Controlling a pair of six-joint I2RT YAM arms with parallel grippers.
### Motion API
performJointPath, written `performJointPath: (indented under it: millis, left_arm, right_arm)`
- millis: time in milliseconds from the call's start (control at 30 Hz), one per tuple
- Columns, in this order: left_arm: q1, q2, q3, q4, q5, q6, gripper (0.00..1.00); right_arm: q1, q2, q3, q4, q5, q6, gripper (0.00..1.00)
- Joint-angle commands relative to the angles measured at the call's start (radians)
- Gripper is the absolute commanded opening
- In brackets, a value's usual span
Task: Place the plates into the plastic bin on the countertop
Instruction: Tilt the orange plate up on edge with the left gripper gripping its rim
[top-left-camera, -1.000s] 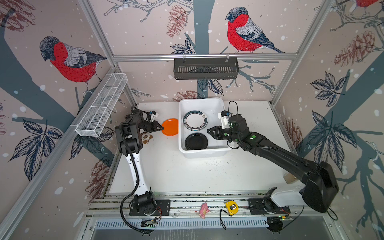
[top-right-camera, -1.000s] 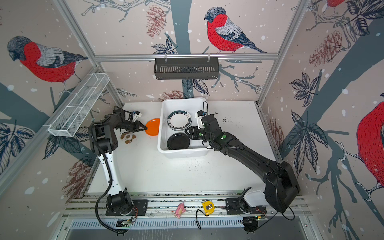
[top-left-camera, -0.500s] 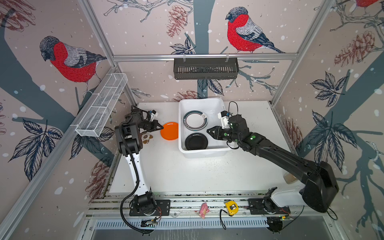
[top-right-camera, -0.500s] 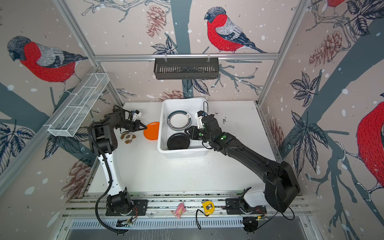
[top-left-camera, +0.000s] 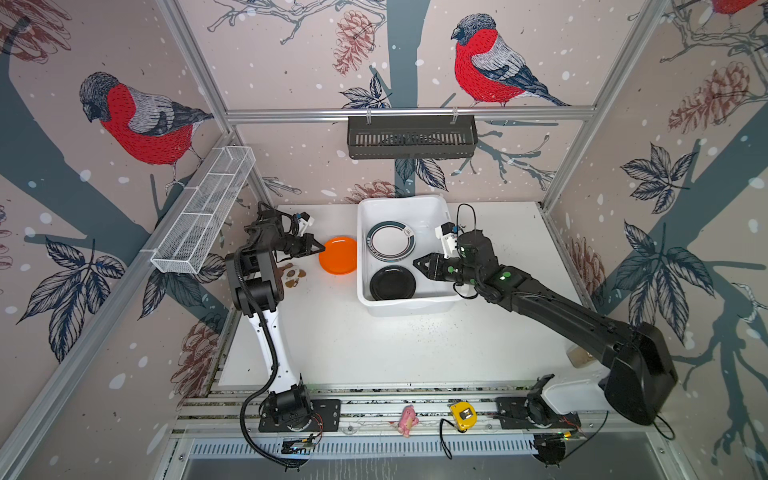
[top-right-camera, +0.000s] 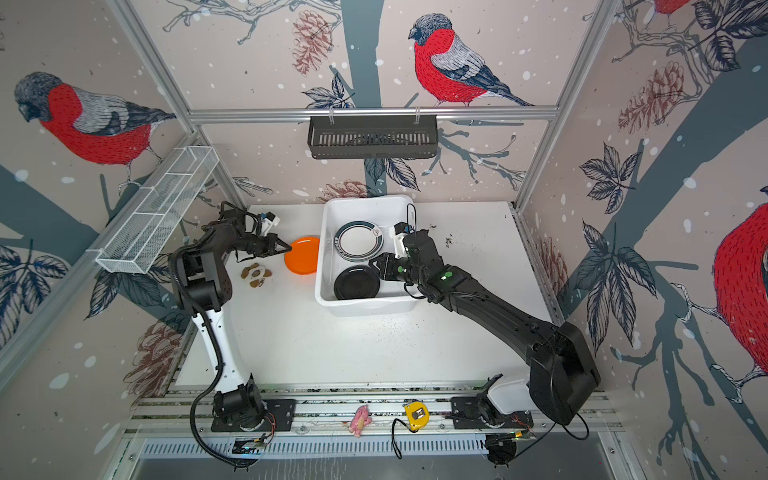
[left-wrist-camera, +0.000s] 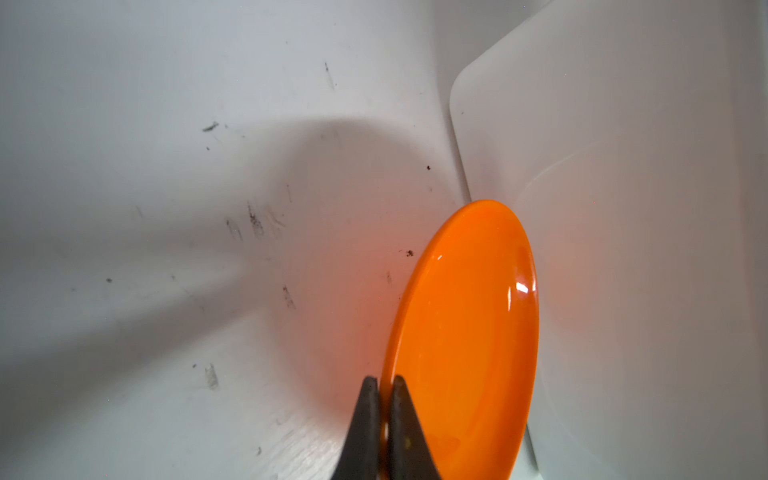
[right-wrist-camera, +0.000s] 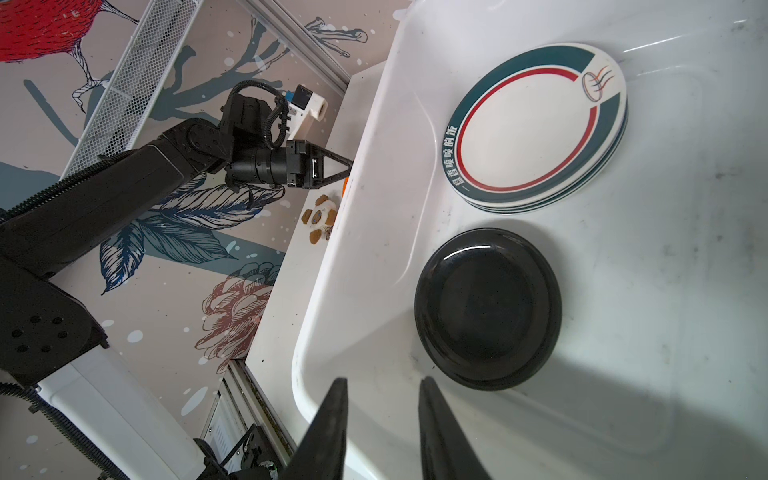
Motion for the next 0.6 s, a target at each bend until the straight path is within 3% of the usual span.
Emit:
performJointPath:
  millis: [0,567]
  left_arm:
    - [0.003,-0.034,0.009,-0.016,-0.012,-0.016,0.00]
    - [0.004,-0.148,0.021,-0.052,-0.116,0.002,0.00]
  right_arm:
    - [0.001,0.003,0.003,0.035,-0.012,-0.002,0.31]
    - [-0.002,0.027,0.014,0.053,-0.032,-0.007,0.31]
